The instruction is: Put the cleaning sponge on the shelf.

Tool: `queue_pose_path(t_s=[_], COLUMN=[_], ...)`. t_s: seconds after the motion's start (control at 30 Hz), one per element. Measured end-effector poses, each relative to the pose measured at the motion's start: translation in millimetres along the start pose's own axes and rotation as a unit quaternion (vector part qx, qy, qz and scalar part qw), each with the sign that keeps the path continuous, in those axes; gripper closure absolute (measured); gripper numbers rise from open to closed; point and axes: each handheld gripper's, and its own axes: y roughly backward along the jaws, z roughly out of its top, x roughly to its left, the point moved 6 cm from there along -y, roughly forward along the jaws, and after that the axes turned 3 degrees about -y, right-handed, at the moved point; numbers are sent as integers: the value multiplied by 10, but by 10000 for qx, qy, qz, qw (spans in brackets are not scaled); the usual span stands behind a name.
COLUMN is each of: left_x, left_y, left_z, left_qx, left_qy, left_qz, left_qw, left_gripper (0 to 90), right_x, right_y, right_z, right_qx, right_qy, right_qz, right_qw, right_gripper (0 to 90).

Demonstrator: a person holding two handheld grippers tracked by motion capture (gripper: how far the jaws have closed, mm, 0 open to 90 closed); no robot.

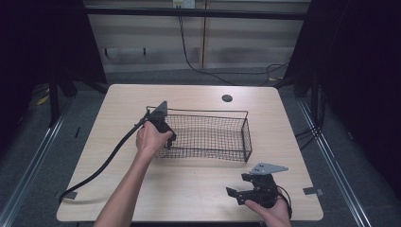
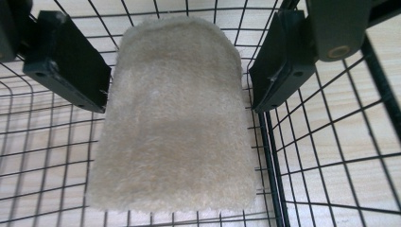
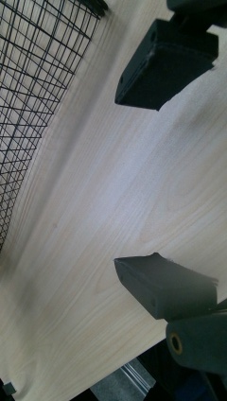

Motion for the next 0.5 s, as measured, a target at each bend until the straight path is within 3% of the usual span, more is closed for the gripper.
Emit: queue_pose_path(t_s=[0.33, 0.4, 0.5], left_x=[6, 12, 22], left_y=[124, 138, 158], left_z=[-23, -36, -40], left_qx=[-186, -113, -187], left_qy=[-123, -186, -201], left_qz=[-189, -263, -230], left_qw=[9996, 9994, 9994], left_gripper=[177, 176, 182], right_x=[-1, -3, -2], right_y=[3, 3, 5], right_z=[-1, 2, 1], right_qx=[14, -3, -2], right_qy=[-18, 5, -8], right_qz=[-14, -13, -13], right_qw=[10000, 10000, 10000], right_gripper=[184, 184, 184])
